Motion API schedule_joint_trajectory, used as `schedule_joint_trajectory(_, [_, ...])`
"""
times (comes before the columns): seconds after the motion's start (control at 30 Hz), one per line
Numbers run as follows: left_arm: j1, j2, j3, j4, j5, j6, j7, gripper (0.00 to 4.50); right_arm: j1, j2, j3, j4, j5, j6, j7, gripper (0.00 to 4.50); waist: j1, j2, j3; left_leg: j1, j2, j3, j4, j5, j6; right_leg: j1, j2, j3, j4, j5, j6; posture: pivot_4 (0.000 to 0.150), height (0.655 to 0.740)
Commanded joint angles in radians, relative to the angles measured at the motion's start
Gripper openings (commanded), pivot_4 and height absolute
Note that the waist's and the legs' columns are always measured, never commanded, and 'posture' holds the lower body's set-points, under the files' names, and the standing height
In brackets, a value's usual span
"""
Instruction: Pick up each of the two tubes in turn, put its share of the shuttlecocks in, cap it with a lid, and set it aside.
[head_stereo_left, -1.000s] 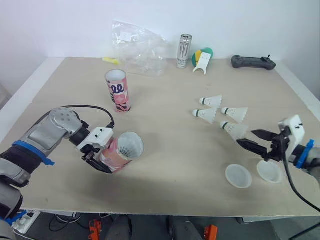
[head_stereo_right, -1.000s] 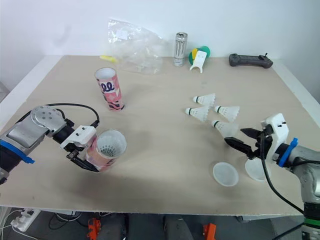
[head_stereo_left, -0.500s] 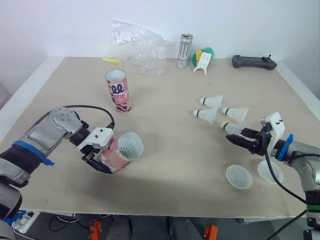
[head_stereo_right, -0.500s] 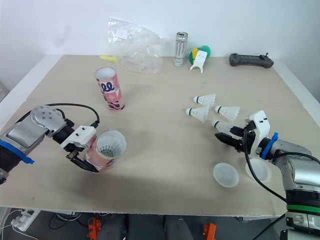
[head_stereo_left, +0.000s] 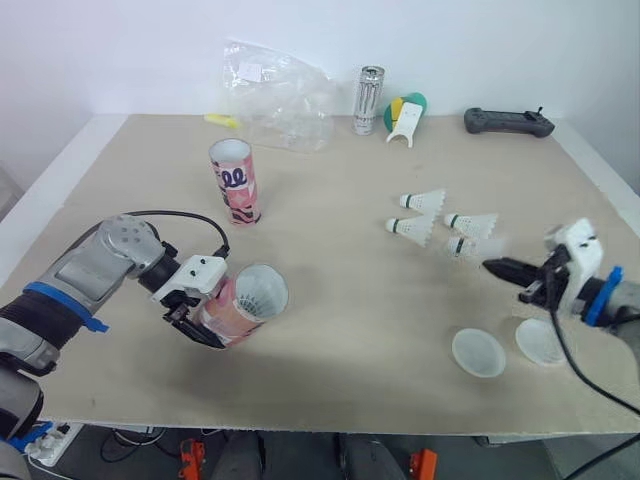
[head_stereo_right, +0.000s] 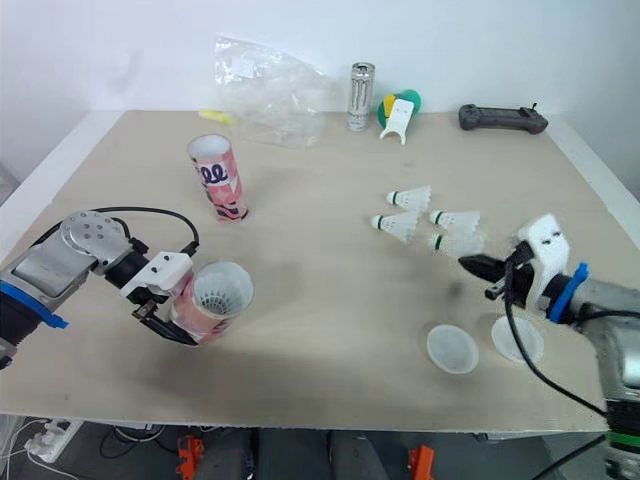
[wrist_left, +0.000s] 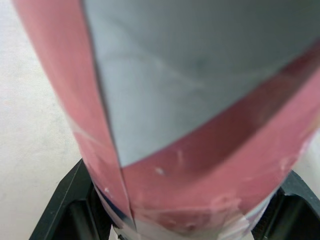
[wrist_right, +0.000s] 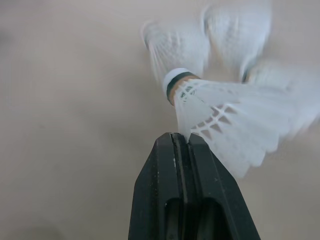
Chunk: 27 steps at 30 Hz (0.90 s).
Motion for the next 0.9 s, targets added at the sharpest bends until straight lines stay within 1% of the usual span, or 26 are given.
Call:
schedule_joint_trajectory(0.03, [-0.003, 0.000, 0.003, -0.001, 0.002, 0.002, 0.002, 2.81, -0.153, -0.022, 0.073, -0.237, 0.094, 0.023, 0.017, 0.02, -0.004, -0.001, 0.000, 0.001, 0.000, 0.000, 0.000, 0.000, 0.000, 0.000, 0.001, 0.000, 0.000, 0.000, 0.000, 0.150, 0.7400])
schedule_joint_trajectory(0.13, [-0.006, -0.002, 0.003, 0.002, 0.003, 0.002, 0.002, 2.81, -0.280, 0.022, 0.229, -0.340, 0.142, 0.037, 0.057, 0.02, -0.005, -0.003, 0.001, 0.001, 0.002, 0.000, 0.000, 0.000, 0.000, 0.001, 0.001, -0.001, 0.000, -0.001, -0.005, 0.150, 0.7400])
schedule_joint_trajectory(0.17, [-0.008, -0.003, 0.002, 0.004, 0.003, 0.002, 0.002, 2.81, -0.301, 0.030, 0.266, -0.355, 0.144, 0.036, 0.070, 0.02, -0.005, -0.004, 0.001, 0.001, 0.002, 0.000, 0.000, 0.000, 0.000, 0.001, 0.001, -0.001, 0.000, -0.001, -0.005, 0.150, 0.7400])
schedule_joint_trajectory(0.2, [-0.006, -0.001, 0.003, 0.005, 0.004, 0.000, 0.002, 2.81, -0.339, 0.043, 0.333, -0.374, 0.134, 0.025, 0.101, 0.02, -0.001, -0.005, 0.001, 0.001, 0.002, 0.000, 0.000, 0.000, 0.000, 0.000, 0.001, -0.001, 0.000, -0.001, -0.005, 0.150, 0.7400])
schedule_joint_trajectory(0.3, [0.000, 0.004, 0.003, 0.003, 0.004, -0.003, 0.002, 2.81, -0.433, 0.082, 0.458, -0.395, 0.127, 0.011, 0.158, 0.02, 0.001, -0.005, 0.002, -0.003, 0.001, 0.000, 0.001, 0.000, -0.001, -0.002, 0.000, 0.000, -0.001, 0.000, 0.000, 0.150, 0.7400])
schedule_joint_trajectory(0.4, [0.002, 0.005, 0.002, 0.000, 0.002, -0.002, 0.002, 2.81, -0.484, 0.102, 0.507, -0.384, 0.110, -0.004, 0.189, 0.02, 0.006, -0.006, 0.002, -0.004, 0.001, -0.002, 0.000, 0.000, -0.001, -0.002, 0.000, -0.003, -0.001, -0.002, -0.001, 0.150, 0.7400])
schedule_joint_trajectory(0.5, [0.000, 0.002, 0.001, 0.004, 0.001, -0.004, 0.002, 2.81, -0.542, 0.131, 0.582, -0.352, 0.061, -0.024, 0.217, 0.02, 0.004, -0.005, 0.002, -0.003, 0.001, -0.002, 0.000, 0.000, -0.001, -0.002, 0.000, -0.003, 0.000, -0.002, -0.002, 0.150, 0.7400])
schedule_joint_trajectory(0.73, [0.002, -0.003, -0.002, 0.011, 0.002, -0.012, 0.002, 2.81, -0.616, 0.207, 0.673, -0.293, 0.003, -0.053, 0.265, 0.02, 0.002, -0.005, 0.002, -0.003, 0.001, -0.002, 0.000, 0.000, -0.001, -0.002, 0.000, -0.003, 0.000, -0.001, -0.002, 0.150, 0.7400])
schedule_joint_trajectory(0.77, [0.002, -0.004, -0.002, 0.012, 0.003, -0.013, 0.002, 2.81, -0.636, 0.236, 0.686, -0.272, -0.008, -0.058, 0.260, 0.02, 0.002, -0.005, 0.002, -0.003, 0.001, -0.002, 0.000, 0.000, -0.001, -0.002, 0.000, -0.003, 0.000, -0.001, -0.002, 0.150, 0.7400])
schedule_joint_trajectory(0.87, [0.002, -0.007, -0.002, 0.013, 0.002, -0.015, 0.002, 2.81, -0.688, 0.313, 0.702, -0.215, -0.010, -0.036, 0.242, 0.96, 0.001, -0.005, 0.002, -0.002, 0.002, -0.002, 0.000, 0.000, -0.001, -0.002, 0.001, -0.003, 0.001, -0.001, -0.002, 0.150, 0.7400])
schedule_joint_trajectory(0.9, [0.002, -0.007, -0.002, 0.013, 0.002, -0.015, 0.002, 2.81, -0.689, 0.320, 0.701, -0.212, -0.007, -0.035, 0.252, 1.47, 0.003, -0.006, 0.001, -0.002, 0.002, -0.002, 0.000, 0.000, -0.001, -0.002, 0.001, -0.003, 0.001, 0.000, -0.002, 0.150, 0.7400])
